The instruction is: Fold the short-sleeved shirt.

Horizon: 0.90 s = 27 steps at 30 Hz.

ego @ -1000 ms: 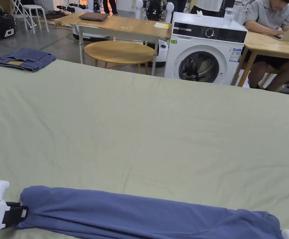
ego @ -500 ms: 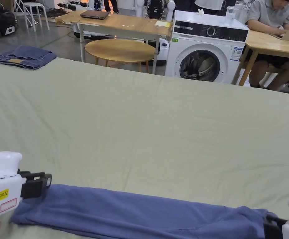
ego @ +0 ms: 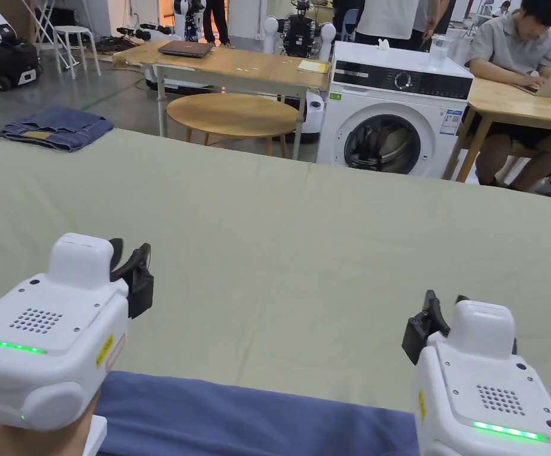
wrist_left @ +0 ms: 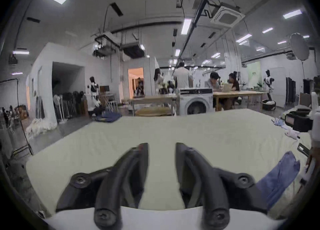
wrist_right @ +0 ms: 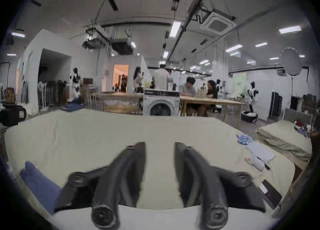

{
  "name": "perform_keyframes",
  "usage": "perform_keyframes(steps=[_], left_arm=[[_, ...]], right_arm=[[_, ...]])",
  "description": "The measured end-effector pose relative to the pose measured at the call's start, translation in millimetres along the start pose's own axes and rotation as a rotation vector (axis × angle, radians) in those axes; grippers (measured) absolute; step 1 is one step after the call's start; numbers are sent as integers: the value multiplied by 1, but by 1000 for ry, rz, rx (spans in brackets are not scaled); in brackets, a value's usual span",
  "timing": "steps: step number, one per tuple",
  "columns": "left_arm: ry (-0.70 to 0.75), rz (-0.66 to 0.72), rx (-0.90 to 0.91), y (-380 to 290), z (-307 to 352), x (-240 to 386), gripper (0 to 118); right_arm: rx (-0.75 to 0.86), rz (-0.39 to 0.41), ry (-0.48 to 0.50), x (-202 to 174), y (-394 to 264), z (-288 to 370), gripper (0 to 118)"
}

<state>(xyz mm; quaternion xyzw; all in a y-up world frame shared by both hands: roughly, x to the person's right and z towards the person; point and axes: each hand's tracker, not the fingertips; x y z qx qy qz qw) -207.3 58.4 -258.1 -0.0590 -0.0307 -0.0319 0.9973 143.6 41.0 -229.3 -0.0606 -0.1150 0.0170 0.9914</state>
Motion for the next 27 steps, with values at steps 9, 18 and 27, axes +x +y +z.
perform_keyframes(steps=[9, 18, 27], left_arm=[[27, 63, -13, 9, 1, -17, 0], [-172, 299, -429, -23, -8, -119, 0], [-388, 635, -842, -100, -34, -204, 63]], right_arm=[[54, -35, 63, -18, 12, 2, 0], [-6, 0, 145, -33, 13, -8, 0], [-104, 14, 200, -42, -4, -21, 0]])
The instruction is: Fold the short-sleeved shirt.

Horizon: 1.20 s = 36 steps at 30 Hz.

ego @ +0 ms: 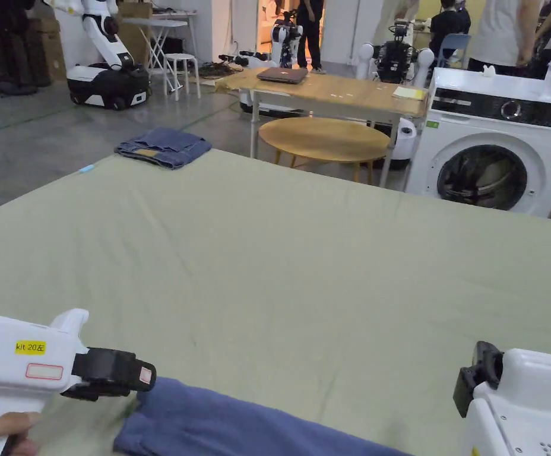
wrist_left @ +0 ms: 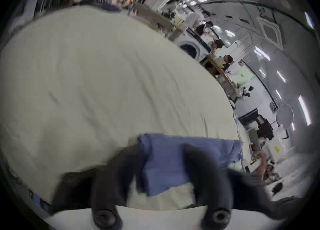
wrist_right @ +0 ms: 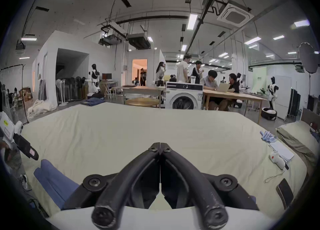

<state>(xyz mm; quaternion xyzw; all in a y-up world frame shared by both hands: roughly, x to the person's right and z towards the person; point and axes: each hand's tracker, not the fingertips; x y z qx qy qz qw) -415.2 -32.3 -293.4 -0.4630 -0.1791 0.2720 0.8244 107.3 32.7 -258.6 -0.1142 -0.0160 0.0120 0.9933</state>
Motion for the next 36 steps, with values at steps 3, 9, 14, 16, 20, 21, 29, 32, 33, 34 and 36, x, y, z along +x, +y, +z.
perform_keyframes(steps=[3, 9, 14, 16, 20, 21, 29, 32, 33, 34, 36], left_arm=[[19, -35, -23, 1, -3, -11, 73], [-239, 174, -173, 0, -33, -37, 77], [-405, 213, -201, -9, -64, -30, 76], [-458, 220, -222, -11, -74, -27, 58], [-291, 201, -232, -17, -88, -26, 5], [-347, 225, -215, -19, -86, -29, 4], [-255, 164, -135, -14, -60, -4, 2], [-244, 104, -97, -8, -43, 10, 1], [-232, 92, -79, -5, -38, 11, 1], [-216, 74, -73, -1, -32, 14, 1], [-155, 44, -52, 6, -17, 20, 1]], right_arm=[[-21, 9, 5, -1, -6, -3, 0], [-52, 20, 6, 2, -15, -8, 0], [-75, 15, 0, 5, -19, -10, 0], [-80, 6, -1, 7, -20, -10, 0], [-91, 0, -3, 9, -22, -10, 0], [-91, 0, -2, 10, -22, -11, 0], [-107, 2, -1, 15, -23, -10, 0], [-106, 3, 2, 16, -22, -10, 0], [-104, 5, 2, 16, -22, -10, 0], [-104, 6, 3, 17, -21, -10, 0], [-104, 7, 6, 17, -20, -9, 0]])
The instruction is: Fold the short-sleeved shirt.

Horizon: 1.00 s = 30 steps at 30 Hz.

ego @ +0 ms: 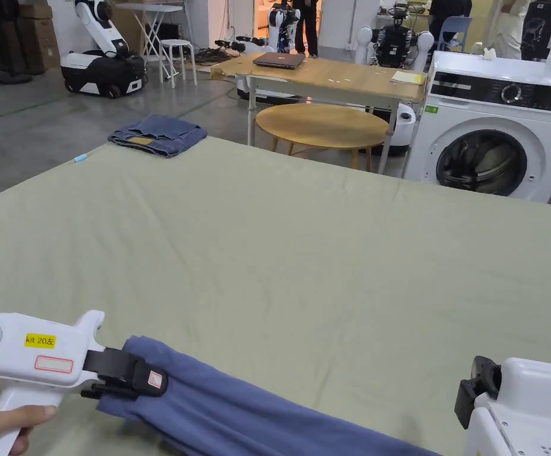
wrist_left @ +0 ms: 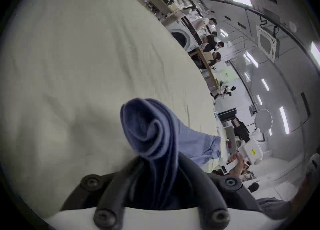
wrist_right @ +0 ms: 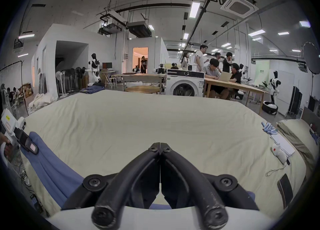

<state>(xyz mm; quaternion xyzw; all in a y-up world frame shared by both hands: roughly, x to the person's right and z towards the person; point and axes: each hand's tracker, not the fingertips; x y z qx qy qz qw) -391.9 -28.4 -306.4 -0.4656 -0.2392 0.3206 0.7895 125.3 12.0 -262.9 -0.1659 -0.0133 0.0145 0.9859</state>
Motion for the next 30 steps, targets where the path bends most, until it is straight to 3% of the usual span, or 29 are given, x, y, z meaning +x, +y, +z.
perform_keyframes(steps=[11, 17, 23, 30], left_arm=[[259, -34, 46, 12, 64, 25, 1], [152, -29, 33, 0, 56, 55, 1], [-74, -52, -15, -8, 26, 101, 1], [-70, -71, -126, -19, -51, 143, 1]], right_arm=[[14, 2, 11, 1, 7, 4, 0], [8, 1, 24, 1, 6, 5, 0], [0, 7, 24, 2, 5, 8, 0], [-17, -2, 18, 8, -1, 11, 0]])
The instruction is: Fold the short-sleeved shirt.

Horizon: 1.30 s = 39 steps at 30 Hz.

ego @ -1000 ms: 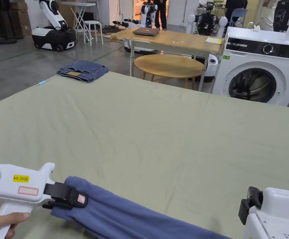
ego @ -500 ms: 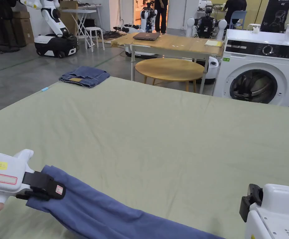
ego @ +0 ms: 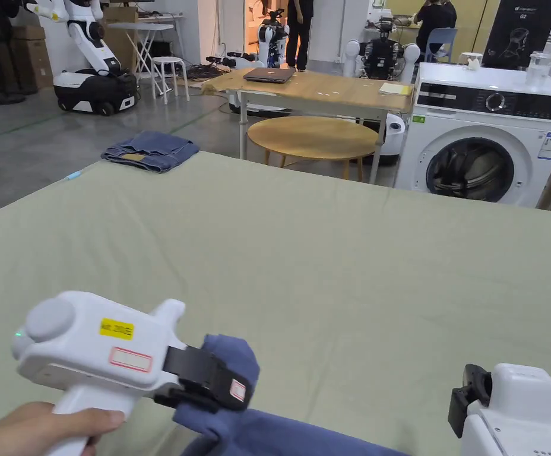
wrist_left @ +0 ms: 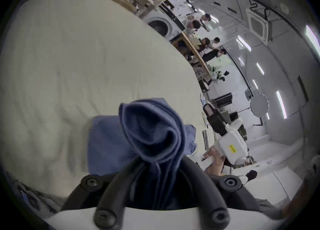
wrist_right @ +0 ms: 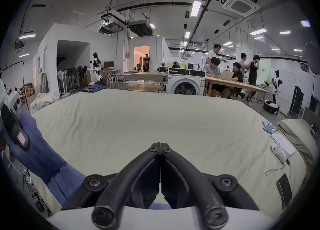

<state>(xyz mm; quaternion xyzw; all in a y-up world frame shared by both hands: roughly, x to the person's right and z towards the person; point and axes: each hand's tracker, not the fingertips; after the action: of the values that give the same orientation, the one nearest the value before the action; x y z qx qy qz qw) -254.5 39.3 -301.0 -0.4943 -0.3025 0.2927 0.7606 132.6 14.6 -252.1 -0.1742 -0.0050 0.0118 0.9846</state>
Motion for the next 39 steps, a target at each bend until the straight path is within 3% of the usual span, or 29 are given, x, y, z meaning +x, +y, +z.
perform_keyframes(steps=[6, 13, 17, 22, 27, 32, 39], left_arm=[[98, 23, -154, -5, -82, -1, 1], [230, 38, -185, -16, -134, -2, 3], [254, 5, -200, -21, -142, 3, 35], [213, -66, -184, -20, -128, 26, 47], [104, -88, -143, -11, -98, 44, 47], [96, -115, -99, -10, -87, 42, 11], [132, -72, -84, -21, -110, 12, 2]], right_arm=[[-25, -6, -16, 9, -6, 1, 0], [-44, -16, -37, 18, -10, 2, 0], [-52, -13, -44, 21, -12, 3, 0], [-60, -14, -44, 24, -13, 5, 0], [-56, -18, -49, 28, -12, 9, 0], [-52, -35, -53, 31, -11, 10, 0], [-50, -43, -54, 33, -11, 12, 0]])
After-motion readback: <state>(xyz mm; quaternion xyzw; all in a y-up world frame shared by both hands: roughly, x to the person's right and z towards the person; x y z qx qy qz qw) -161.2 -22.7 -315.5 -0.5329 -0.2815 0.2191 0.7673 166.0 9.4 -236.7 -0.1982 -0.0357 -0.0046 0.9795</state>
